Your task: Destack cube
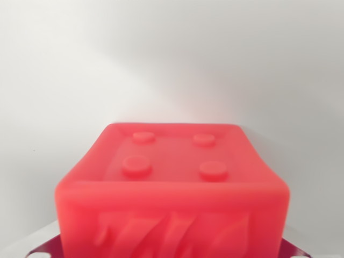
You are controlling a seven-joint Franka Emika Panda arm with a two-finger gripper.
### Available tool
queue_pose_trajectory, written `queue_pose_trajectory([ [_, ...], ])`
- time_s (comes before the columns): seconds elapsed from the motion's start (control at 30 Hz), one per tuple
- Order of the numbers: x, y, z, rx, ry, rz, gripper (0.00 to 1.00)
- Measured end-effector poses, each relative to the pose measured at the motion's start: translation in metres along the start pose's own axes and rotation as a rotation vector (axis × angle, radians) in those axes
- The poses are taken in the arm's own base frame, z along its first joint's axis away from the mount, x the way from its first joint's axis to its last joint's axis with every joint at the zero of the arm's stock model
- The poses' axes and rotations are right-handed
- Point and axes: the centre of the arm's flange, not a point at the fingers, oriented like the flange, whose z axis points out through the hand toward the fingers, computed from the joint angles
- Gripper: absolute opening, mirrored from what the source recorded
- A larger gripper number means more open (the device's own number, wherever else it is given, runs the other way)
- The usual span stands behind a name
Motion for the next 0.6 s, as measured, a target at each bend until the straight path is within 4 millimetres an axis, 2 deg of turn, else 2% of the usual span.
queue_pose_trajectory([
  [0.03,0.0,0.0,0.0001,0.0,0.0,0.0,1.0],
  [0.6,0.0003,-0.0001,-0.0002,0.0,0.001,0.0,1.0],
])
